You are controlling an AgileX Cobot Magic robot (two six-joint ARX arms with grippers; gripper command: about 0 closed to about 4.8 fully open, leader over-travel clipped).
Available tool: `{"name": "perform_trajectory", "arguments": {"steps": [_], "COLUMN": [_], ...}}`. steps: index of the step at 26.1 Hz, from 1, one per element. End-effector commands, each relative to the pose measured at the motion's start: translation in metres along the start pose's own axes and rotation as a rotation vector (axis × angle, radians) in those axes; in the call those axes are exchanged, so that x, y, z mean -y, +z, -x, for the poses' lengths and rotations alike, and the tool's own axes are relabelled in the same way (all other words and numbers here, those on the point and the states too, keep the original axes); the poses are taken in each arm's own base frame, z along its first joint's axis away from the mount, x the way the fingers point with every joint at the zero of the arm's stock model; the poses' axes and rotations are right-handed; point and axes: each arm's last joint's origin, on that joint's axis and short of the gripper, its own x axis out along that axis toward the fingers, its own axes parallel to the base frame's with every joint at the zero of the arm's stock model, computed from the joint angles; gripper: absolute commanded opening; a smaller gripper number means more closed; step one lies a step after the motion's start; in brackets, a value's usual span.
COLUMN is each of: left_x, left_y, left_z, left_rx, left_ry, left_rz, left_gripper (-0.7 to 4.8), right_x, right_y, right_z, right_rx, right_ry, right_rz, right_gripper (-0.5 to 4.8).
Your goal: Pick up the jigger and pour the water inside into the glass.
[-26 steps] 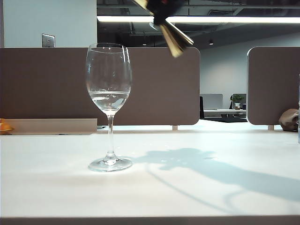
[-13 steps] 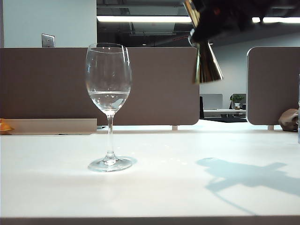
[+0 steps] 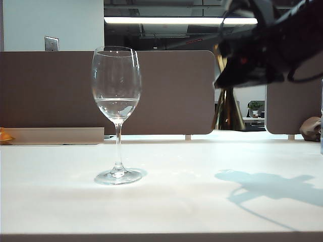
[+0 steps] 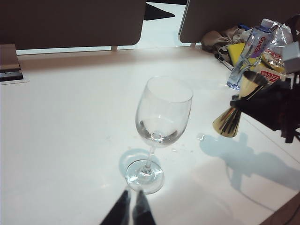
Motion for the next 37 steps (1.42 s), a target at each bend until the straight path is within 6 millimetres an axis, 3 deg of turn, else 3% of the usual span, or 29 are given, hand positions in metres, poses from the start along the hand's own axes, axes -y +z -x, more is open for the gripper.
{"name": "perform_trajectory", "arguments": {"steps": [1,10,31,34,37], "left_x": [0.000,0.000,0.000,0.000,0.000], "left_y": [0.002,0.002,0.002,0.002,0.002], "left_z": [0.001,0.001,0.001,0.001,0.001], "left_rx": [0.011,0.011,0.011,0.011,0.011], "left_ry": [-0.003,-0.003,-0.003,-0.003,-0.003], "left_rz": [-0.010,-0.010,-0.010,-0.010,-0.010], "left_gripper": [0.23,0.23,0.23,0.23,0.23], "right_x": [-0.001,-0.003,-0.005,-0.006,-0.006], "right_y": [-0.001,-0.026,-0.054,-0.056,-0.057], "right_z": [-0.011,-0.042,-0.051,-0.050,-0.050], "right_rx": [0.045,0.019,-0.076,-0.079,-0.086], "right_ry": [0.013,0.066,0.096,0.113,0.118], "right_rz": [-0.036,-0.086,-0.110,-0.110,-0.112], "right_gripper": [-0.03,-0.03,0.02,0.52,0.64]}}
